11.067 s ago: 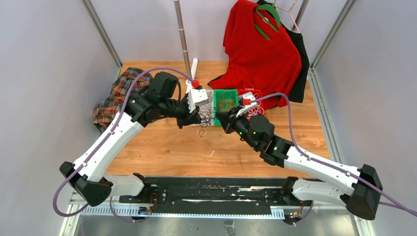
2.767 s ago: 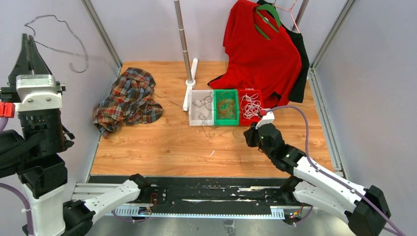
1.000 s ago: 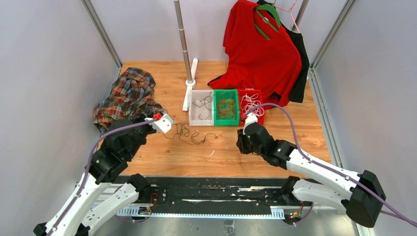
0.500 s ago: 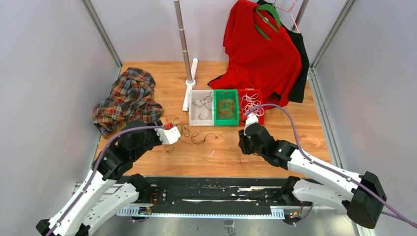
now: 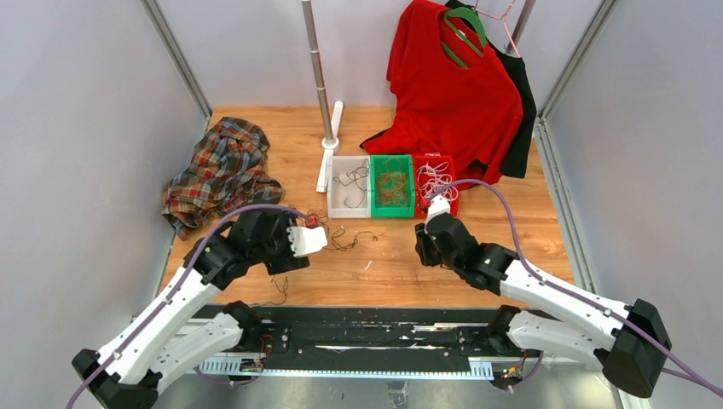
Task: Untangle the cables
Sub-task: Untie the cable.
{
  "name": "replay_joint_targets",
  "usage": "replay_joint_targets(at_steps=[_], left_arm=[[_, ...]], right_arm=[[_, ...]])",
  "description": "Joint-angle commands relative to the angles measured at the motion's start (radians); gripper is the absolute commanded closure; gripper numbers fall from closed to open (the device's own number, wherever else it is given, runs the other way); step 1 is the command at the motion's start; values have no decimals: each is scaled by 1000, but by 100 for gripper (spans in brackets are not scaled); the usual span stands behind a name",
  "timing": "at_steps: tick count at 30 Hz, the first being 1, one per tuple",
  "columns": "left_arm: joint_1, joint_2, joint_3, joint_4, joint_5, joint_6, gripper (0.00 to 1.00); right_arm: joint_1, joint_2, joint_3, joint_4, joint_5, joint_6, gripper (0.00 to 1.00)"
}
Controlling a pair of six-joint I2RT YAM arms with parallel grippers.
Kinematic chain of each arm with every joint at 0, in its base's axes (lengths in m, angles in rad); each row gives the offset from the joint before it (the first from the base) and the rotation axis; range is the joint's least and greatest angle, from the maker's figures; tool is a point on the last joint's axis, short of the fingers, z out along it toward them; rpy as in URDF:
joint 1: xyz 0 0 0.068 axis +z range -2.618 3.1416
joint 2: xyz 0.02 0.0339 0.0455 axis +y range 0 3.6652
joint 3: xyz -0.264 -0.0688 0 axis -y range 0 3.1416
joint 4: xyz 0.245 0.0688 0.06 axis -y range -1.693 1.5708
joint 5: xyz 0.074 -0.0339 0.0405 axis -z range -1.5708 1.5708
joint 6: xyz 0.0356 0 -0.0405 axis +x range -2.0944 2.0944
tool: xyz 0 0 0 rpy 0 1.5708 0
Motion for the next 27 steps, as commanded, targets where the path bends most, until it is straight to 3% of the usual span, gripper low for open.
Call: replay_joint_targets(at_steps=[1, 7, 13, 20, 22, 27], left_arm=[[11, 52, 31, 24, 37, -58, 18], [134, 199, 7, 188, 50, -148, 21], [319, 495, 174, 235, 163, -346, 25], [329, 620, 196, 289, 218, -581, 26], [336, 641, 181, 322, 182, -617, 29], [397, 697, 154, 393, 123, -675, 49]], right_arm=[[15, 4, 11, 26, -11, -7, 72], [14, 49, 49, 44, -7, -13, 69], [14, 32, 38, 80, 10, -14, 69], [15, 21, 26, 106, 42, -24, 69], [14, 24, 28, 109, 44, -29, 69], [14, 19, 30, 106, 41, -43, 69]])
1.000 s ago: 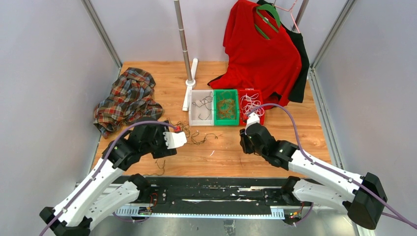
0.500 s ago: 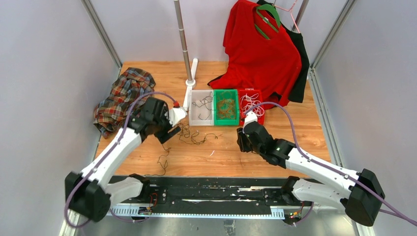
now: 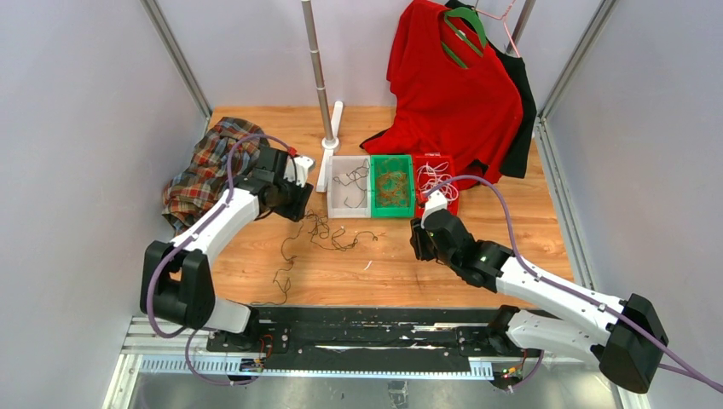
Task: Untangle the cables
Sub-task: Untie the cable.
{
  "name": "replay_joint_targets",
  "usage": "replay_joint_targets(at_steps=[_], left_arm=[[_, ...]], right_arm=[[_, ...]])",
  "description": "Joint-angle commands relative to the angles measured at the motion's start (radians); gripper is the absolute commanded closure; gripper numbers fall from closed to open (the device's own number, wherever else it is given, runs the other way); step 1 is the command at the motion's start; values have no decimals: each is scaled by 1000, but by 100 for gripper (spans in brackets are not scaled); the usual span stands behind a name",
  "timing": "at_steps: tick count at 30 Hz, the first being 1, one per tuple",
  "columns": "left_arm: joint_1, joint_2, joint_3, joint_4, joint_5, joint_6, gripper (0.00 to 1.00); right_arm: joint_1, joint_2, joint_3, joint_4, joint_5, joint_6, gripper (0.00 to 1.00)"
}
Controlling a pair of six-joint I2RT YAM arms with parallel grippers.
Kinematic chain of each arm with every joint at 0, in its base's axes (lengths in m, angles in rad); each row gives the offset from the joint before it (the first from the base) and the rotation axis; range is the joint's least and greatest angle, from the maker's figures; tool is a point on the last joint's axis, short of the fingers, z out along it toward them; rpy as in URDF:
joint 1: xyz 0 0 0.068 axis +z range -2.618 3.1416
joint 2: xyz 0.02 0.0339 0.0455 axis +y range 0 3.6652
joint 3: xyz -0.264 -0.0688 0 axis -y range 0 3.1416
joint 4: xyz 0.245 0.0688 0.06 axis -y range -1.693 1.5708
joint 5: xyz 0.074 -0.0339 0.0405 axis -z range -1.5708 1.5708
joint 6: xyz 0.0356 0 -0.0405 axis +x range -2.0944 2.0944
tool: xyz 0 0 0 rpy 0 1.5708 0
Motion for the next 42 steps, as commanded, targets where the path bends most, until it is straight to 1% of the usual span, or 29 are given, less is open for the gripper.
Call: replay_joint_targets(at_steps=[1, 5, 10, 14, 15, 17, 19, 21, 23, 24, 27, 29, 31, 34, 39, 42], left_arm=[[56, 48, -21, 89, -34, -96, 51], [65, 96, -20, 116, -17, -107, 53], [67, 142, 0, 125, 38, -148, 47], [72, 164, -12, 155, 40, -172, 48], [75, 170, -20, 167, 32, -175, 50], [85, 180, -35, 186, 18, -180, 58], [100, 180, -44, 207, 11, -180, 70], [102, 164, -48, 214, 11, -157, 86], [102, 127, -37, 201, 9, -118, 96], [102, 106, -26, 185, 11, -94, 99], [102, 20, 2, 147, 19, -19, 99], [102, -47, 17, 122, 66, 35, 99], [102, -95, 49, 61, 139, 91, 99], [102, -148, 126, -58, 233, 174, 99], [102, -223, 265, -243, 340, 294, 99], [100, -278, 317, -291, 377, 337, 99]], right_arm=[[14, -21, 14, 18, 23, -26, 69], [14, -27, 9, 18, 15, -22, 69], [14, -18, 8, 24, 13, -21, 70], [14, -8, 12, 24, 6, -17, 70], [14, -8, 14, 22, 6, -17, 71], [14, -12, 14, 18, 7, -16, 71], [14, -19, 15, 15, 8, -17, 72], [14, -24, 12, 16, 9, -17, 72], [14, -22, 15, 14, 5, -20, 72], [14, -22, 19, 14, 2, -22, 72], [14, -20, 35, 20, -1, -32, 72], [15, -19, 47, 28, -3, -39, 72], [14, -18, 61, 40, -10, -48, 72], [14, -17, 94, 73, -44, -71, 69], [41, 9, 163, 226, -152, -95, 49], [99, 70, 222, 315, -173, -114, 45]])
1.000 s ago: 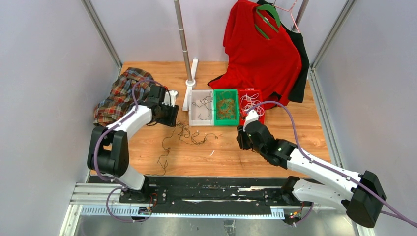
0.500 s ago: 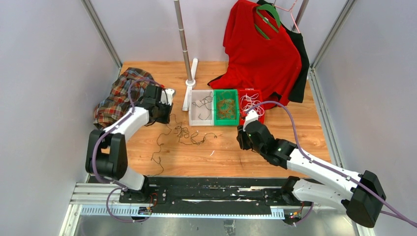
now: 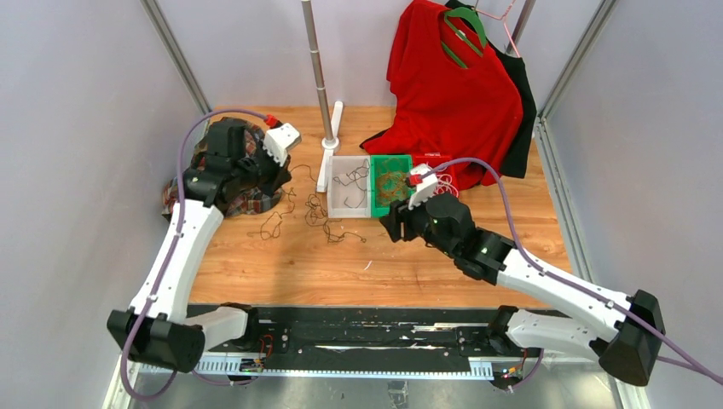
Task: Untangle the cables
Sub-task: Untie the cable.
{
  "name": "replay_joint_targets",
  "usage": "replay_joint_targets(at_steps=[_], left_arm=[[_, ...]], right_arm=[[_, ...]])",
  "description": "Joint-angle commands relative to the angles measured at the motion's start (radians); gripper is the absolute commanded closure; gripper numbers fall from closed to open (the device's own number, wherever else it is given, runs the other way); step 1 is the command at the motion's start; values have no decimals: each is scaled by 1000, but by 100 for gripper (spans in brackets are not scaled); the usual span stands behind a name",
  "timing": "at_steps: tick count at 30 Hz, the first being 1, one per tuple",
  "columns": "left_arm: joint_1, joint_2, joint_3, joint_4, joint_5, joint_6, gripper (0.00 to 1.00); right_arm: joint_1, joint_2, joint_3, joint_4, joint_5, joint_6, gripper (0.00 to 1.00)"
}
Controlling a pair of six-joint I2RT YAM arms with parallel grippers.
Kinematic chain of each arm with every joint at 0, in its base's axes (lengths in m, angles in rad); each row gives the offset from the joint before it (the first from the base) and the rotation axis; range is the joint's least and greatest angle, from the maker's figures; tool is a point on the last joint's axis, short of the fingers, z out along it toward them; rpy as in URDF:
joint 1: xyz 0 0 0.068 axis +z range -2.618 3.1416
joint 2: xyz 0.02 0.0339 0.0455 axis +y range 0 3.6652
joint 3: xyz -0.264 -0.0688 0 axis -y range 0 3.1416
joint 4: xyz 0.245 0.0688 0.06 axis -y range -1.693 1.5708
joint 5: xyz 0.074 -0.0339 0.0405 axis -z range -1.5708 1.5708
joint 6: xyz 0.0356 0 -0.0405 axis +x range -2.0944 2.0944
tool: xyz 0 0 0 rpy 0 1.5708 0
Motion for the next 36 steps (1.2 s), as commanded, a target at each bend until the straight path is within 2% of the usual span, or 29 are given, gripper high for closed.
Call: replay_joint_targets(at_steps=[1, 7, 10, 14, 19, 29, 36], left_arm=[[2, -82, 81, -149, 109, 115, 99], [-4, -143, 185, -223, 145, 129, 99], [-6, -168, 207, -252, 160, 132, 100], [-7, -199, 214, -288, 171, 160, 100], [-8, -226, 235, -323, 189, 179, 99], [-9, -240, 278, -353, 236, 178, 100], [-9, -253, 361, -374, 282, 163, 99]], right_arm=[[93, 86, 105, 199, -73, -48, 44], [204, 256, 228, 392, -53, -100, 39], [221, 339, 307, 433, -68, -111, 39], [233, 426, 376, 462, 29, -123, 39], [233, 491, 415, 506, 92, -155, 41], [233, 580, 436, 567, 95, -124, 43], [232, 654, 418, 604, 100, -108, 51]])
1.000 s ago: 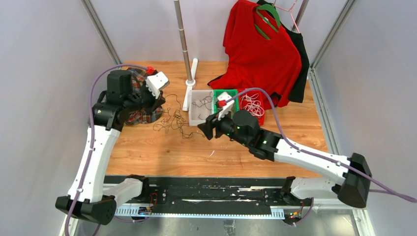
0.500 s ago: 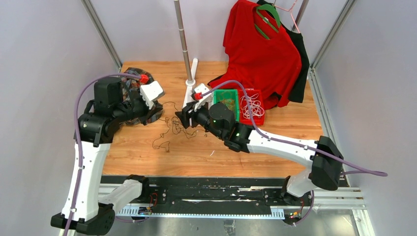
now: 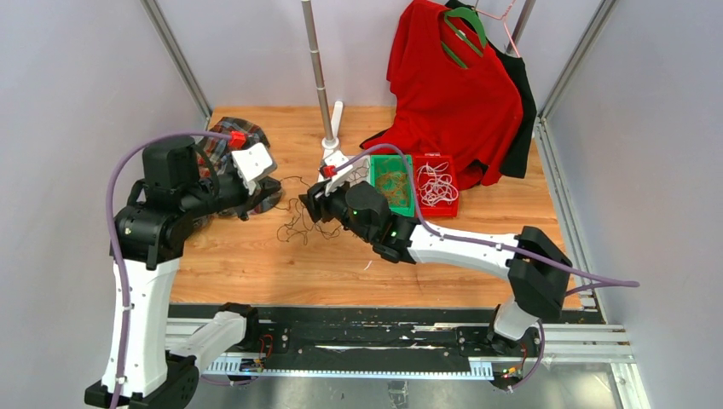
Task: Untangle the cables
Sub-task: Untie the cable.
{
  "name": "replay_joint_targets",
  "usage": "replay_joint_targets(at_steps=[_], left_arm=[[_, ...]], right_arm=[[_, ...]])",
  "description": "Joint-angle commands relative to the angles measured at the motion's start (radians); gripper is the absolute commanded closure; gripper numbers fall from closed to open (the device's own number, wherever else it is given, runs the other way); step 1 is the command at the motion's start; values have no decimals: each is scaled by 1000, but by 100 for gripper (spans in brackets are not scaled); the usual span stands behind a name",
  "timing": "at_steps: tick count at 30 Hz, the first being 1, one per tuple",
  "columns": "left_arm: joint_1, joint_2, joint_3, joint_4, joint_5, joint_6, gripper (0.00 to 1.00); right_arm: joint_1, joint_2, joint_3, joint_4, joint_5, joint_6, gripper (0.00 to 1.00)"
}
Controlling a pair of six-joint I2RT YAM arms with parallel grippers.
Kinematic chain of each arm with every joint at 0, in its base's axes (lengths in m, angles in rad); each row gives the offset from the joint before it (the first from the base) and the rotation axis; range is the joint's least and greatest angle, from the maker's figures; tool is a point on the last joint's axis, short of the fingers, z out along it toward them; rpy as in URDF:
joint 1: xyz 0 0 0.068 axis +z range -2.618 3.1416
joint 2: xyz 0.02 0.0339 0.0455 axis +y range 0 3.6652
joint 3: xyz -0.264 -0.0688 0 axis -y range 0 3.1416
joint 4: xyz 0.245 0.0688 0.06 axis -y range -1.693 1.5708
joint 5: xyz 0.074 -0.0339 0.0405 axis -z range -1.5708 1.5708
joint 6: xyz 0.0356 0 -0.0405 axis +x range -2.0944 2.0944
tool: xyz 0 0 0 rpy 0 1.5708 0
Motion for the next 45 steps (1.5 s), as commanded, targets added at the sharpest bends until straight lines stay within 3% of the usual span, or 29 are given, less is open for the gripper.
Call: replay_joint_targets(at_steps=[1, 12, 21, 26, 32, 35, 40, 45], left_arm=[[-5, -25, 82, -13, 55, -12, 100], [-5, 1, 331, -29, 8, -11, 100], [-5, 79, 574, -28, -51, -27, 100], [-5, 88, 608, -27, -53, -23, 100], [-5, 82, 595, -28, -66, -1, 99], [-5, 77, 584, -27, -65, 13, 99], [-5, 73, 564, -27, -72, 32, 100], [-5, 74, 558, -27, -80, 49, 100]], right_arm=[[14, 55, 9, 68, 23, 27, 52], [-4, 131, -119, 140, 9, 92, 66], [-10, 99, -297, 189, 15, 155, 68], [-8, 33, -363, 189, 15, 162, 56], [-7, -113, -410, 133, 26, 115, 54], [5, -185, -423, 112, 5, 78, 48], [48, -279, -380, 72, -45, 0, 35], [98, -297, -270, 43, -87, -59, 32]])
